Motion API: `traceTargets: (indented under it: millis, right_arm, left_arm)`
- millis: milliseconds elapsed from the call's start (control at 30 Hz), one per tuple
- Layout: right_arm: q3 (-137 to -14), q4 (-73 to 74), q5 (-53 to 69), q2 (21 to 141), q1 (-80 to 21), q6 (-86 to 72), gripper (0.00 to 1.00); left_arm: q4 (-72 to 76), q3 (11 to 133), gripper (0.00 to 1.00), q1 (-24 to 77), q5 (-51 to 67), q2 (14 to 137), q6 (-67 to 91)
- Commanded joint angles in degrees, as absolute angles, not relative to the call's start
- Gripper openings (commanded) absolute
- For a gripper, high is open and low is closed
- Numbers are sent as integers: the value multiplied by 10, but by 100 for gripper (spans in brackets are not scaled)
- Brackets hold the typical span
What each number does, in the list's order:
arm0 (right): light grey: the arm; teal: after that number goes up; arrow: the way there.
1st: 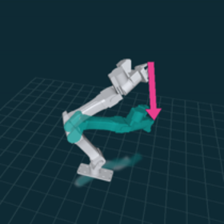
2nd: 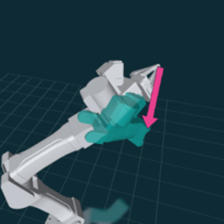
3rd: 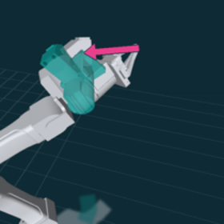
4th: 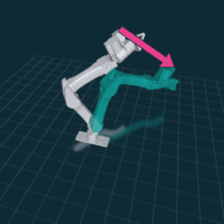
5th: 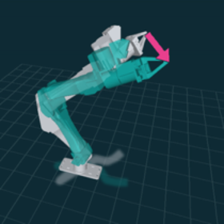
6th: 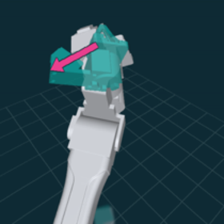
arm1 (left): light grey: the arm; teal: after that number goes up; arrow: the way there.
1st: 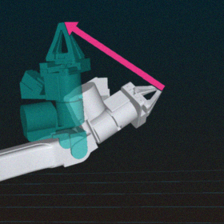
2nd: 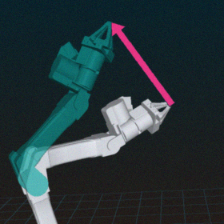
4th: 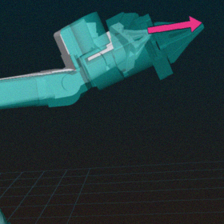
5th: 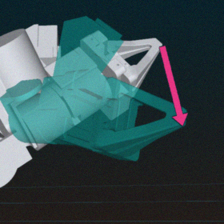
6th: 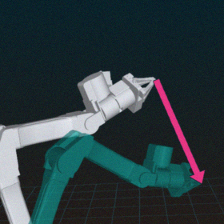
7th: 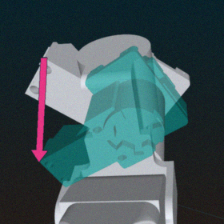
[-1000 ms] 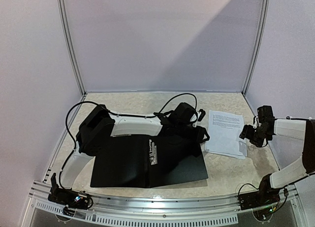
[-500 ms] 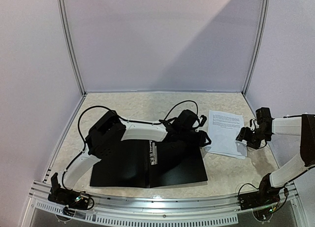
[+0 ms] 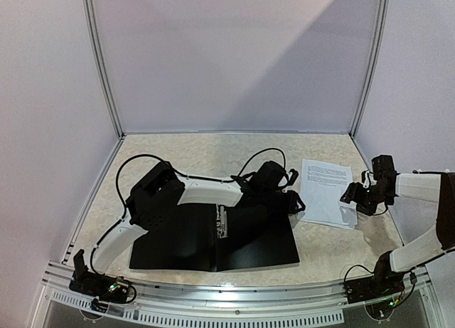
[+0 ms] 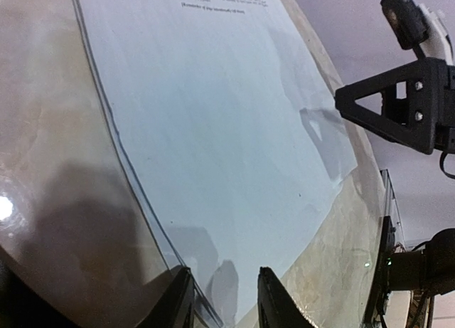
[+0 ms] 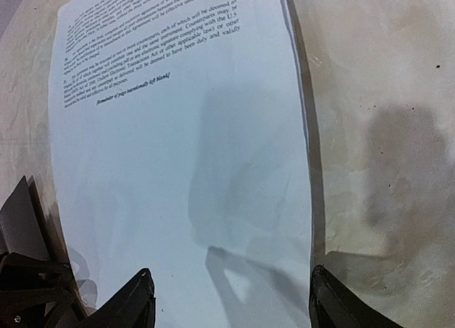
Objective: Put the files into the folder
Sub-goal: Pick up the file from the corner of the board.
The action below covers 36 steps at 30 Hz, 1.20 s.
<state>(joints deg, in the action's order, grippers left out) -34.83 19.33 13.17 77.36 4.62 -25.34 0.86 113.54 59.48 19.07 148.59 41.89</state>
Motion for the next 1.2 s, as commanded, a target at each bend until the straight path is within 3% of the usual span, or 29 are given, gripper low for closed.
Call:
traceTargets:
  millis: [0, 1167]
  right_arm:
    - [-347, 201, 152, 759, 48, -264, 73]
    - [-357, 192, 182, 737, 48, -279, 73]
  left_arm:
    - [15, 1150, 31, 601, 198, 1506, 423]
    - [9, 1152, 30, 596, 207, 1514, 425]
